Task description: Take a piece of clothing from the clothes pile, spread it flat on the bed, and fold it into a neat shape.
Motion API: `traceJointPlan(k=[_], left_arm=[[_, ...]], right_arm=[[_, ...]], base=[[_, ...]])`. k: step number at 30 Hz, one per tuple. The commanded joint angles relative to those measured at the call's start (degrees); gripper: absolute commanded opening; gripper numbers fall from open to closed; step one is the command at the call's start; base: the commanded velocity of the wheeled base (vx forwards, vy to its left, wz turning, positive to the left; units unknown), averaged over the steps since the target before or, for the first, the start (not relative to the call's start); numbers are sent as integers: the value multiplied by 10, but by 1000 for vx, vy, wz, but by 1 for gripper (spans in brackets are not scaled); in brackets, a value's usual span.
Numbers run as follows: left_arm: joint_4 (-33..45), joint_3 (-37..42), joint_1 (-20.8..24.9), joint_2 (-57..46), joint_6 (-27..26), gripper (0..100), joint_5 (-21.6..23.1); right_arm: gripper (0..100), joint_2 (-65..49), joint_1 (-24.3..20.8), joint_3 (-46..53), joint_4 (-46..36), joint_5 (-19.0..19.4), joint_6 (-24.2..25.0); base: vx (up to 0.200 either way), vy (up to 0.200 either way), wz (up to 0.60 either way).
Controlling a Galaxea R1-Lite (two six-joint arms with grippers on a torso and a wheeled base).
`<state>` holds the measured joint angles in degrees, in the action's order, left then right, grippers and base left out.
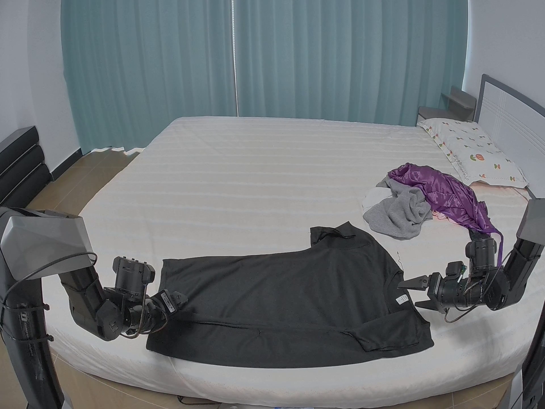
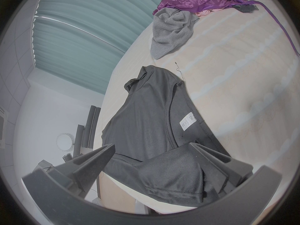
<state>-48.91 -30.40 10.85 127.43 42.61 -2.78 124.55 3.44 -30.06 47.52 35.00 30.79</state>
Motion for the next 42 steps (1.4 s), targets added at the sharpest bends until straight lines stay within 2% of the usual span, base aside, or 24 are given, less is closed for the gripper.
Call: traceJointPlan(k=[1, 2, 17, 31, 32, 40, 42], left_arm=[[2, -10, 0, 16, 0, 100, -2], [2, -10, 0, 18, 0, 0, -4], [2, 7, -2, 5, -1, 0, -52], [-2, 11, 0, -2, 0, 0, -47], [-3, 10, 0, -3, 1, 100, -46], [-6, 5, 0, -37, 17, 100, -45], [-7, 5, 2, -71, 45, 100, -46]], right_arm=[[100, 2, -1, 1, 0, -7, -1], [100, 3, -1, 1, 0, -10, -1], [100, 1, -1, 3, 0, -13, -2], [100, 2, -1, 8, 0, -18, -22], [100, 2, -1, 8, 0, -17, -22], [100, 3, -1, 7, 0, -17, -22], [100, 3, -1, 7, 0, -16, -21]], base=[[0, 0, 0], [0, 0, 0], [0, 0, 0], [0, 0, 0], [0, 0, 0], [0, 0, 0], [0, 0, 0]])
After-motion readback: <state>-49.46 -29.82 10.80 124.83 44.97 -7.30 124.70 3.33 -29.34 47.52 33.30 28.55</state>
